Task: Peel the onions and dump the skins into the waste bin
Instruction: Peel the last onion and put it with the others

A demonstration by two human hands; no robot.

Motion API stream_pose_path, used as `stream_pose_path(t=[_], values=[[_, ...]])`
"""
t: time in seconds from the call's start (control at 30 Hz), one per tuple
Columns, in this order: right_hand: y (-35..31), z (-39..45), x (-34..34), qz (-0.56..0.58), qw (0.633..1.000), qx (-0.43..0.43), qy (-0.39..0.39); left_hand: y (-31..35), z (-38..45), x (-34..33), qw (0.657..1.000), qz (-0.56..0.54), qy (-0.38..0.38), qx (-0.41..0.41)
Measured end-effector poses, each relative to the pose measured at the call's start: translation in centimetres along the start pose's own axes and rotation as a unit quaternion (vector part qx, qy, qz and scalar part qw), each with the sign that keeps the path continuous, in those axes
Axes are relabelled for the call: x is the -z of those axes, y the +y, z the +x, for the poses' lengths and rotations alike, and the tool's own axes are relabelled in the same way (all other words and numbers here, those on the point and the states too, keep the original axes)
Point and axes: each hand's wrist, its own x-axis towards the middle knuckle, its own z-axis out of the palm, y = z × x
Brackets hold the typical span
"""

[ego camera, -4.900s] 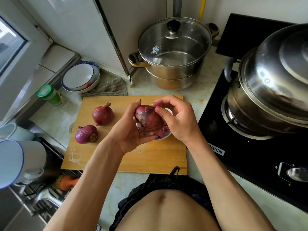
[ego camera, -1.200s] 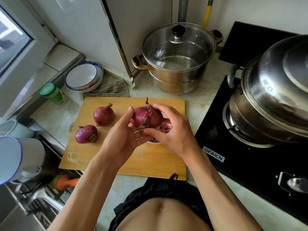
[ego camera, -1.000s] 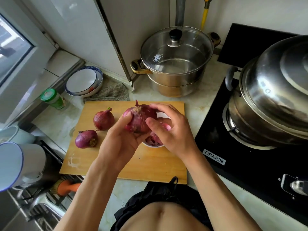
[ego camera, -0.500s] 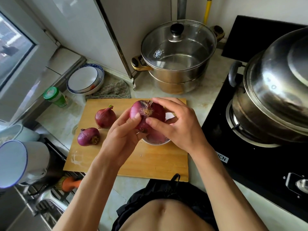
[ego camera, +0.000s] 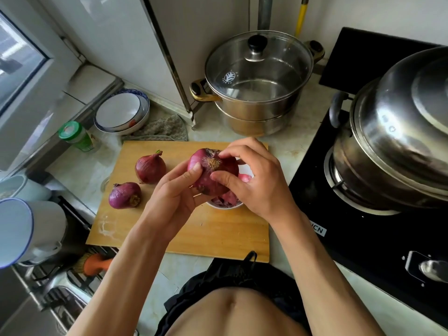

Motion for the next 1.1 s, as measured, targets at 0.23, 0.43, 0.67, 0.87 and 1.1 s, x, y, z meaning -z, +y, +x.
stream_pose_path(t=[0.23, 0.43, 0.67, 0.87, 1.1], values=[[0.0, -0.4, 0.1, -0.011, 0.999, -0.027, 0.02, 0.0, -0.1, -0.8, 0.999, 0.018, 0.045, 0.008], [-0.8, -0.3, 0.5, -0.008, 0.984, -0.179, -0.004, -0.4, -0.7, -1.6, 0.99, 0.077, 0.115, -0.033], [-1.5, 0.0, 0.8, 0.034, 0.975, -0.218, 0.012, -0.2, -1.2, -3.2, 0.98, 0.107, 0.152, -0.064], [-2.4, -0.6, 1.1, 0.013, 0.971, -0.234, 0.046, -0.6, -1.4, -4.5, 0.974, 0.119, 0.177, -0.076], [-2.9, -1.3, 0.2, -0.054, 0.964, -0.257, 0.042, -1.4, -1.9, -4.7, 0.969, 0.113, 0.201, -0.092]])
